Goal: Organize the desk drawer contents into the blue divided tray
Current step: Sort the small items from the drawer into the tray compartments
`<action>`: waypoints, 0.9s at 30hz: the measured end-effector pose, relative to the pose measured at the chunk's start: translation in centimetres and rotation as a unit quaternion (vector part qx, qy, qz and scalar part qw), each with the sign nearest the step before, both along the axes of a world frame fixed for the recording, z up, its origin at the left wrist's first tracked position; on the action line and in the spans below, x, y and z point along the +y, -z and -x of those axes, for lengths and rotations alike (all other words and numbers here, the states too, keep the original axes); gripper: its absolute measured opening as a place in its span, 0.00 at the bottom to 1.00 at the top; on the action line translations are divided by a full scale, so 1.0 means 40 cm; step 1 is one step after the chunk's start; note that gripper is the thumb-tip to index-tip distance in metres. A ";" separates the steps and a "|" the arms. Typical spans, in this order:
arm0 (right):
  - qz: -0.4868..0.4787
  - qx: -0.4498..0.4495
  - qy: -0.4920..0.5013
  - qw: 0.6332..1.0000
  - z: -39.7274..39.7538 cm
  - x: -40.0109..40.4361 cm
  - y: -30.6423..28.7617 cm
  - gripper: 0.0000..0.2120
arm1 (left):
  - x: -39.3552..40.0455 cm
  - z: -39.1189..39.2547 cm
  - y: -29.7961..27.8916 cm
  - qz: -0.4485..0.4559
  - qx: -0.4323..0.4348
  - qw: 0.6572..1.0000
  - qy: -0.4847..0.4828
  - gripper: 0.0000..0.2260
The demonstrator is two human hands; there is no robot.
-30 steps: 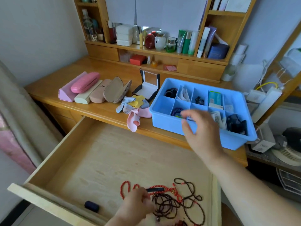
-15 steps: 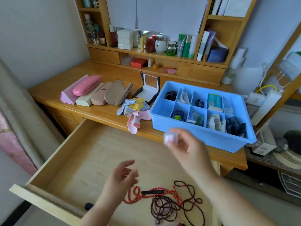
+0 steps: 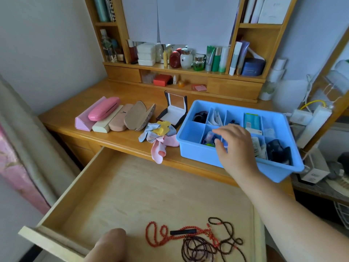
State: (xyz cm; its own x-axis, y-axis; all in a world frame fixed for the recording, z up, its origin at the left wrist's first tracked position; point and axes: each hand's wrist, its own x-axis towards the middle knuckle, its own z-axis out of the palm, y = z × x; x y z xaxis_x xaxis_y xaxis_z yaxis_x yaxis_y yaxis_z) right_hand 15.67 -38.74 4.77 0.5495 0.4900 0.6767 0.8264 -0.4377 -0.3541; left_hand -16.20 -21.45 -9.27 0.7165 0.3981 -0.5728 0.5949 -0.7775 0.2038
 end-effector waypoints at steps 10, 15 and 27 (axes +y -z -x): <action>0.116 0.430 -0.193 0.874 0.315 -0.059 0.151 0.14 | -0.117 -0.206 -0.117 0.297 -0.279 0.877 -0.256 0.14; 0.021 0.553 -0.170 0.815 0.313 -0.046 0.148 0.08 | -0.219 -0.259 -0.158 0.449 -0.377 0.757 -0.289 0.13; 0.191 0.109 0.042 0.974 -0.074 0.051 -0.023 0.09 | -0.099 -0.136 0.004 0.170 -0.456 0.789 -0.375 0.07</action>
State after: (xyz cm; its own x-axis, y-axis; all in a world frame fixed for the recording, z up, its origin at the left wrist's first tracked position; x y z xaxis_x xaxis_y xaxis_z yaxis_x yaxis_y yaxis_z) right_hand 18.62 -36.72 5.69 0.7094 0.6303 0.3155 0.7048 -0.6355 -0.3153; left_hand -10.75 -25.40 -9.43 0.5288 0.8401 -0.1205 0.3473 -0.0846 0.9339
